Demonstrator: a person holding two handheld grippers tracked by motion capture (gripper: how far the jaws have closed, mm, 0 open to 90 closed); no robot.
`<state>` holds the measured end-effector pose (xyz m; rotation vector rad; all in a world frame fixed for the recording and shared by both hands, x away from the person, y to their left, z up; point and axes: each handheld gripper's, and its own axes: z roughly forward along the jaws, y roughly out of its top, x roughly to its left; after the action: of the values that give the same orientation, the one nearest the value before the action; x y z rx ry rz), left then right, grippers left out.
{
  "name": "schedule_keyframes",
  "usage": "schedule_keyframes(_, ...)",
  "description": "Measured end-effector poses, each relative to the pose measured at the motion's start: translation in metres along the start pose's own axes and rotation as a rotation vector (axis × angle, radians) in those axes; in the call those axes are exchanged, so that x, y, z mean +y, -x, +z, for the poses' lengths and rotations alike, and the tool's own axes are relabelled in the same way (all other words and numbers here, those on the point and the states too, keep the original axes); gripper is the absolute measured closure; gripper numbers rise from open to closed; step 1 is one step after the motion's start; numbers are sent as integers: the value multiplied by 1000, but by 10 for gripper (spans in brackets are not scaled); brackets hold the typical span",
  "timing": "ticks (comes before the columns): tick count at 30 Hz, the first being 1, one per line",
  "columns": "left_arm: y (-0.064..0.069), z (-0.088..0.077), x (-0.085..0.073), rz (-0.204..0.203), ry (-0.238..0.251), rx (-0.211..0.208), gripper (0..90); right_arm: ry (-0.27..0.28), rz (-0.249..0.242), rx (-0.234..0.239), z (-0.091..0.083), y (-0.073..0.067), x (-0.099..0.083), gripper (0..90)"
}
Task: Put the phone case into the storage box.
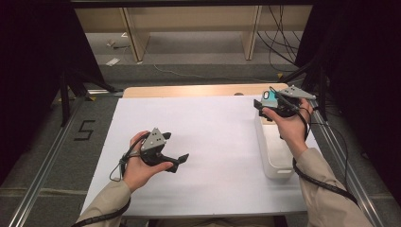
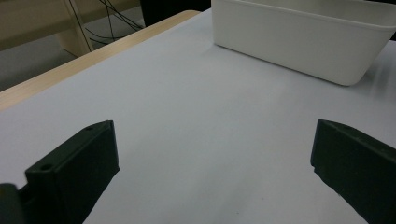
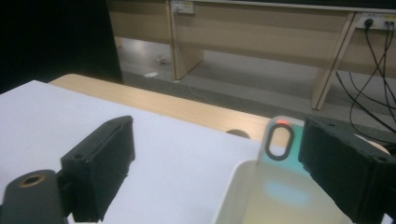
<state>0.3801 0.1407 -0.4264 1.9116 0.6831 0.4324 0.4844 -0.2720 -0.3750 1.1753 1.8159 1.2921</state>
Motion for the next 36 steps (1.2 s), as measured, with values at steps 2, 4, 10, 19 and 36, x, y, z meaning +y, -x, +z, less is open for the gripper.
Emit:
schedule_keyframes(2,0,0,0,0,1,0,4,-1,-6,12,-1,-3,0,127)
schedule_keyframes(4,0,0,0,1,0,0,4,-6,-12,25,-2,-6,-1,133)
schedule_keyframes(10,0,-1,0,0,0,1,4,-12,-17,56,-6,-14,-2,137)
schedule_keyframes(19,0,-1,0,-2,1,1,4,-15,-29,90,-14,-24,-5,139)
schedule_keyframes(36,0,-1,1,-3,3,2,4,-13,-41,116,-26,-31,-8,148)
